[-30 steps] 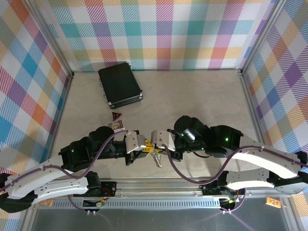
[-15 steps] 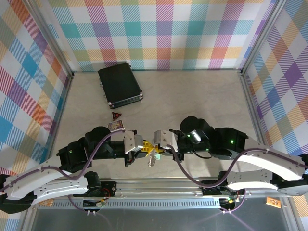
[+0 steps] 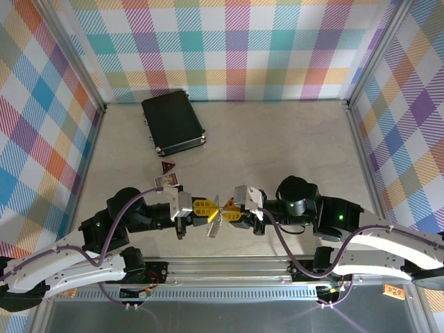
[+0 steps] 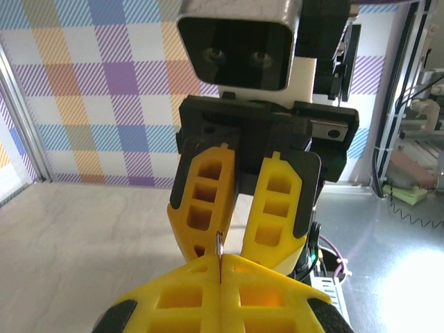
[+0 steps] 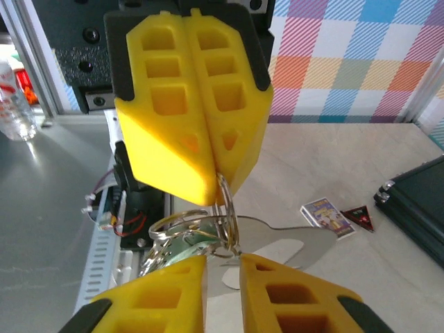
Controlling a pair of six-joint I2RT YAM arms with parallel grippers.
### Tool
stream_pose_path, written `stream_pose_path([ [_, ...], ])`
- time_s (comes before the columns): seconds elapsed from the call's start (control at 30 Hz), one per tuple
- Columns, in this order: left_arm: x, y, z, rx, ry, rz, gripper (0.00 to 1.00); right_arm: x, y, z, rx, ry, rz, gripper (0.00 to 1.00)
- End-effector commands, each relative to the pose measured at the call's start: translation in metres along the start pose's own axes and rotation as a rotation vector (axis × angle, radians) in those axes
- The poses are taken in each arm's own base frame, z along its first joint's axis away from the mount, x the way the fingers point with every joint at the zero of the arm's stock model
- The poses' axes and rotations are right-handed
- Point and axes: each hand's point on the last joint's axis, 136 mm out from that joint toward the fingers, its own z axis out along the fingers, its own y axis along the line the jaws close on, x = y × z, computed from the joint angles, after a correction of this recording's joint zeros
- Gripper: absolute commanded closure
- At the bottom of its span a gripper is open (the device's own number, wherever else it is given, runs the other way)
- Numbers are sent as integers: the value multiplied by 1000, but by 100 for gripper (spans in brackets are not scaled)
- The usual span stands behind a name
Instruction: Put the keys on the keyring
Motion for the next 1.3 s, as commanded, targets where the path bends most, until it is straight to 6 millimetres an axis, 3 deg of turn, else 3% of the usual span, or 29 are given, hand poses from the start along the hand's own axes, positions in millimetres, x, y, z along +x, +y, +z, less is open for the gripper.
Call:
stream_pose_path([
  [0.0,-24,-5,-2,34,-112,-6,100,-26,2,-8,-12,-126,19,78],
  [0.23,-27,-10,0,70,-167,-37,100,-31,5,-18,-14,-186,26,74],
  [0.7,-29,-15,5,107,-173,-45,100,-29,6,-22,-12,-204,24,80],
  [0.83,-28,-15,6,110,-152,-36,100,-27,8,-20,-25,-212,26,87],
  [0.93,-26,-15,6,109,-139,-32,100,-25,9,-21,-26,-213,23,100],
  [1.13,-9,-10,7,75,-11,0,100,-21,7,-23,-17,-161,2,100],
  [1.27,3,-3,1,27,93,37,83,-10,2,-22,7,-42,-28,100],
])
